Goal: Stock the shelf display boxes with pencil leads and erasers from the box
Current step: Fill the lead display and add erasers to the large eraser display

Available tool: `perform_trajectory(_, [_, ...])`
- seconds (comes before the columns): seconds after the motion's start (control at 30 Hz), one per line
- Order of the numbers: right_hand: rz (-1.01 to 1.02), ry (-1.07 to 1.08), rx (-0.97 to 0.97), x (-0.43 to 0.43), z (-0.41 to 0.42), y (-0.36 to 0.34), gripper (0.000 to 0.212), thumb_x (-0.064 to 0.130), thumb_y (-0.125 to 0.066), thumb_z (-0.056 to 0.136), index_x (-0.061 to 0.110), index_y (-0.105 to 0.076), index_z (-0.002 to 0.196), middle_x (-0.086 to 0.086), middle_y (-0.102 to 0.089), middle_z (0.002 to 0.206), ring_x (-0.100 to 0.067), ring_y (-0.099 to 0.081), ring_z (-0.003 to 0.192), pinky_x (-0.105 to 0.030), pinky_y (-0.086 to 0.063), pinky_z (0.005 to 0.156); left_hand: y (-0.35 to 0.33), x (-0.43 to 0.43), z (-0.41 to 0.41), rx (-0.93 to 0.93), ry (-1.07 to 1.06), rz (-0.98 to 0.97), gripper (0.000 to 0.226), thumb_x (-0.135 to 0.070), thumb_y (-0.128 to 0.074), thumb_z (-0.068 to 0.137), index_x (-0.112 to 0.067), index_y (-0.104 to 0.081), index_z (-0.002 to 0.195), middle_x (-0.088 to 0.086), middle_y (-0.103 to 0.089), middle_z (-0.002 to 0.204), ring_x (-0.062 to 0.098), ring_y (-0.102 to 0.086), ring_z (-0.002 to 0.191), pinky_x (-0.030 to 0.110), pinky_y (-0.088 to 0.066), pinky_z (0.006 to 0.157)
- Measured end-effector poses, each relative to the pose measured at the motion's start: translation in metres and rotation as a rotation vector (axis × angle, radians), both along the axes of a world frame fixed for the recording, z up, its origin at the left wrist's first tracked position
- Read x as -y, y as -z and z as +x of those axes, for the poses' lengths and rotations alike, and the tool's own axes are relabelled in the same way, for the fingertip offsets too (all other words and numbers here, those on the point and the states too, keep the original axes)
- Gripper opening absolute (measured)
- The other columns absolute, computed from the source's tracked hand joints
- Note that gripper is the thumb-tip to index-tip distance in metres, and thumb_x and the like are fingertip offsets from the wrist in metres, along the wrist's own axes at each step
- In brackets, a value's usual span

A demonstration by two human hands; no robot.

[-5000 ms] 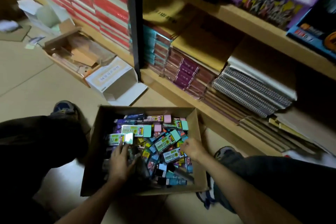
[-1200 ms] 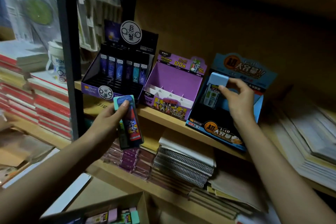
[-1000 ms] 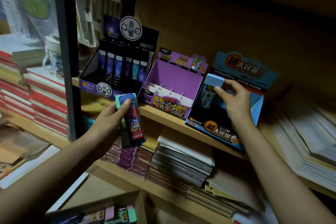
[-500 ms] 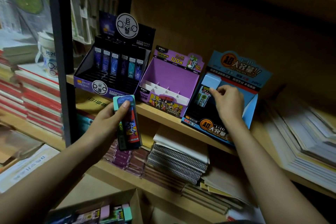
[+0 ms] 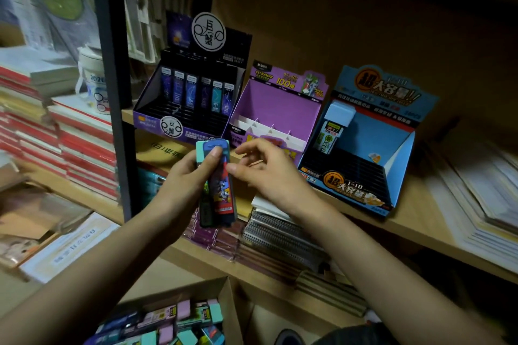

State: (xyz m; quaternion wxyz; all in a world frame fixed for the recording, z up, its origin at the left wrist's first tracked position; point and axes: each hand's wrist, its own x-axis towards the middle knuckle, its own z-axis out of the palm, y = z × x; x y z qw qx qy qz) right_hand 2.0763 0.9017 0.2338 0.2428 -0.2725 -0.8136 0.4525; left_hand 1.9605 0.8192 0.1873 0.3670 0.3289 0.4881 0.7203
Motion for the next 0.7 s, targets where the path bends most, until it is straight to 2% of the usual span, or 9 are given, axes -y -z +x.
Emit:
perform_trajectory(0.1, [-0.007,0.008,0.004,0.005,-0.012,0.005,0.026,0.016,-0.072,0.081,0.021,-0.055,0.101,0.003,-0.052,0.08,-0.01,-0.051,0.076,-0.037,-0.048,0.082,-0.002,0.004,-0.003,0.007,-0.019,-0.015,0.04,-0.042,-0.056,0.078,-0.018,-0.064,0.108,0.002,-0.073,0.097,0.013,-0.068,0.09,0.026,-0.056,0.077])
perform_trajectory(0.2, [-0.019,-0.01,0.011,0.008,-0.02,0.004,0.024,0.013,-0.07,0.083,0.017,-0.058,0.104,0.005,-0.054,0.082,-0.012,-0.054,0.081,-0.035,-0.05,0.081,-0.005,0.01,-0.011,-0.002,-0.042,-0.054,0.048,-0.046,-0.056,0.077,-0.017,-0.062,0.115,0.007,-0.07,0.108,0.02,-0.066,0.102,0.037,-0.052,0.09])
perform_trajectory(0.33, [-0.133,-0.067,-0.034,0.01,-0.027,-0.002,0.015,0.004,-0.062,0.087,0.009,-0.06,0.102,-0.003,-0.059,0.086,-0.009,-0.058,0.07,-0.02,-0.05,0.059,-0.008,0.018,-0.019,-0.028,-0.006,-0.058,0.042,-0.051,-0.053,0.078,-0.025,-0.063,0.11,0.001,-0.072,0.103,0.016,-0.068,0.098,0.033,-0.051,0.083])
perform_trajectory(0.47, [-0.187,-0.044,-0.059,0.004,-0.026,-0.011,0.016,0.001,-0.059,0.089,0.003,-0.062,0.105,-0.013,-0.062,0.092,-0.011,-0.061,0.073,-0.02,-0.051,0.059,-0.009,0.025,-0.022,-0.05,0.0,-0.093,0.038,-0.048,-0.049,0.085,-0.026,-0.059,0.114,-0.001,-0.072,0.101,0.014,-0.069,0.091,0.03,-0.05,0.072])
perform_trajectory(0.57, [-0.222,0.062,-0.162,-0.009,-0.02,-0.03,0.014,0.002,-0.061,0.087,0.007,-0.061,0.1,-0.008,-0.063,0.09,-0.002,-0.061,0.059,-0.016,-0.05,0.054,-0.01,0.028,-0.024,-0.111,-0.035,-0.116,0.025,-0.038,-0.044,0.095,-0.028,-0.058,0.112,0.0,-0.067,0.106,0.016,-0.063,0.096,0.032,-0.048,0.074])
perform_trajectory(0.7, [-0.105,0.293,-0.382,-0.045,-0.022,-0.063,0.011,0.004,-0.063,0.086,0.014,-0.061,0.091,0.003,-0.066,0.086,-0.009,-0.065,0.077,-0.018,-0.053,0.058,-0.015,0.03,-0.03,-0.129,-0.084,-0.119,0.02,-0.037,-0.043,0.096,-0.031,-0.059,0.108,-0.001,-0.064,0.106,0.017,-0.059,0.1,0.034,-0.046,0.075])
